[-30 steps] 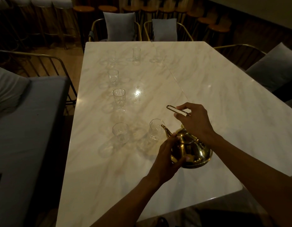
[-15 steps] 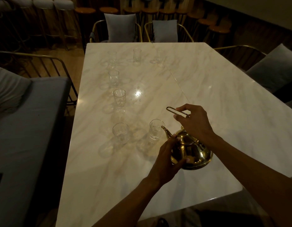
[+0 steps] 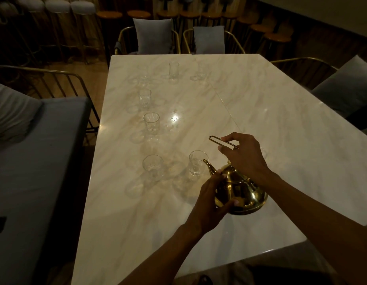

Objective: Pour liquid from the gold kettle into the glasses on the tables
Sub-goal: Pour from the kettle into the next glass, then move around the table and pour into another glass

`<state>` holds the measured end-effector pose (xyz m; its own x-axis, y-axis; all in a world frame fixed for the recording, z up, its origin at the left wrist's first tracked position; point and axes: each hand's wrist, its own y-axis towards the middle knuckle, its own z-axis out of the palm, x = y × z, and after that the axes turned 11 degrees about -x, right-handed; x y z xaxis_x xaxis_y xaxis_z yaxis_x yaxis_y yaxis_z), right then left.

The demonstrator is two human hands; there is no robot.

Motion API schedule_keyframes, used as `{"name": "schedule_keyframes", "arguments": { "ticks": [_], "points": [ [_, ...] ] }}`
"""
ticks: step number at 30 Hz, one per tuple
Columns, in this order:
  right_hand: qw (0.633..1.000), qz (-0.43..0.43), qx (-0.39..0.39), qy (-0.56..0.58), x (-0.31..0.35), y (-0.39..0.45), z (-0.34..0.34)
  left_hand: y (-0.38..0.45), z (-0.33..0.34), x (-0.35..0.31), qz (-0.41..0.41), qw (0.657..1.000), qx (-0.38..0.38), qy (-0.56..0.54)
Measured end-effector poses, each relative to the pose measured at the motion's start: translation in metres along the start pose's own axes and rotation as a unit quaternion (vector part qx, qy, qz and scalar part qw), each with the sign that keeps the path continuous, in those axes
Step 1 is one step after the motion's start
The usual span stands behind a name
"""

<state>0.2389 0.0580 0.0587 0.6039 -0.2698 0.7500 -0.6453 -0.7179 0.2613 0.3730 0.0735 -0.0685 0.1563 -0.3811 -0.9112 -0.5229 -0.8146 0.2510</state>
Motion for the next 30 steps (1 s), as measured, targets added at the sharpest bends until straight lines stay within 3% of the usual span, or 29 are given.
{"name": "schedule_keyframes", "arguments": {
  "ticks": [9, 21, 30],
  "points": [
    [1.0, 0.013, -0.004, 0.021, -0.007, -0.005, -0.001, 0.001, 0.002, 0.001, 0.004, 1.0, -0.004, 0.009],
    [0.99, 0.04, -0.079, 0.11, -0.02, -0.034, -0.007, -0.004, -0.01, 0.003, 0.065, 0.996, 0.002, 0.065],
    [0.985, -0.009, -0.089, 0.15, -0.008, -0.054, -0.002, -0.015, -0.037, -0.003, 0.079, 0.99, 0.006, 0.12]
  ]
}}
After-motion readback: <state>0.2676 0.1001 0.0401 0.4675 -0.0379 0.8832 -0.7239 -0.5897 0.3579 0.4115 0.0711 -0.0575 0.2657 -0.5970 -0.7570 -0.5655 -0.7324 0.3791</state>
